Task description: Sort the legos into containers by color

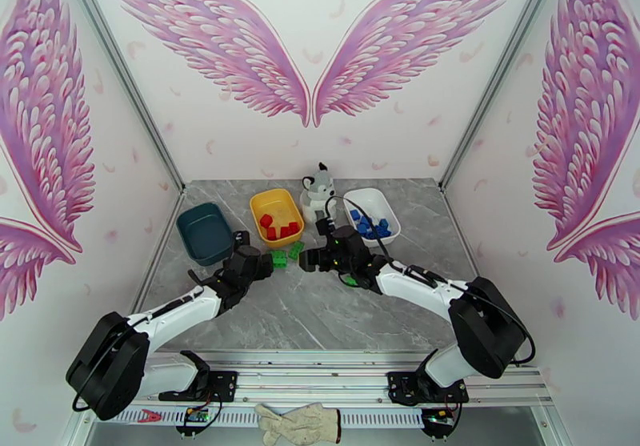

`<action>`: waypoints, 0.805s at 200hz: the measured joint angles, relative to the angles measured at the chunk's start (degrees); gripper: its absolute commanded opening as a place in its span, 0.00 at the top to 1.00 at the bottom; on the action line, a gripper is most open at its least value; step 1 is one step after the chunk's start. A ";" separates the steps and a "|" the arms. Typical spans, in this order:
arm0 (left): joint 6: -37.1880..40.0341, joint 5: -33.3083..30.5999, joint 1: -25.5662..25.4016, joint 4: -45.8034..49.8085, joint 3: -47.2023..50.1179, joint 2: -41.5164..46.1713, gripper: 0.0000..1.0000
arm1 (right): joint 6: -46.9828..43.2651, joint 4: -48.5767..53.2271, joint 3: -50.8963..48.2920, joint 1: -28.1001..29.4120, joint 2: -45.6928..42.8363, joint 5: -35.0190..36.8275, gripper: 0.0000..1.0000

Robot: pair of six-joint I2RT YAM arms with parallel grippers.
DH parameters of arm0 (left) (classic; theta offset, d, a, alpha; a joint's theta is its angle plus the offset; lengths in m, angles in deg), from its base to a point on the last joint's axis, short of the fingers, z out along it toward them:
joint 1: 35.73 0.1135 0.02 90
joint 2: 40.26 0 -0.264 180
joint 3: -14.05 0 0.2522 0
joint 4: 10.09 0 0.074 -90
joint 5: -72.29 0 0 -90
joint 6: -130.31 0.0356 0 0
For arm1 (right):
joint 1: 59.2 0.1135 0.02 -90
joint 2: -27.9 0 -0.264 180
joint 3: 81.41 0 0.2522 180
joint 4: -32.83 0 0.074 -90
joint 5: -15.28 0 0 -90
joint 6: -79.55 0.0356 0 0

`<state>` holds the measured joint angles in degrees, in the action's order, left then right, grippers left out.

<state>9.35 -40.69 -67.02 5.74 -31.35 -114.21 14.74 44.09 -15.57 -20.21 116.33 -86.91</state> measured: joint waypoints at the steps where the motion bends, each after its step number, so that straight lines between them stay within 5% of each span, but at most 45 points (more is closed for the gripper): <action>1: -0.07 0.04 0.00 0.00 0.09 0.02 0.02 | -0.02 0.02 0.02 0.02 0.00 0.00 0.13; 161: -0.28 3.91 4.92 -3.23 -3.48 -15.82 0.10 | -1.29 1.51 1.51 1.31 0.07 2.29 0.12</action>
<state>9.06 -36.78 -62.10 2.50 -34.82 -130.04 13.45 45.60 -14.07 -18.90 116.39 -84.61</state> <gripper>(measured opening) 0.913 0.880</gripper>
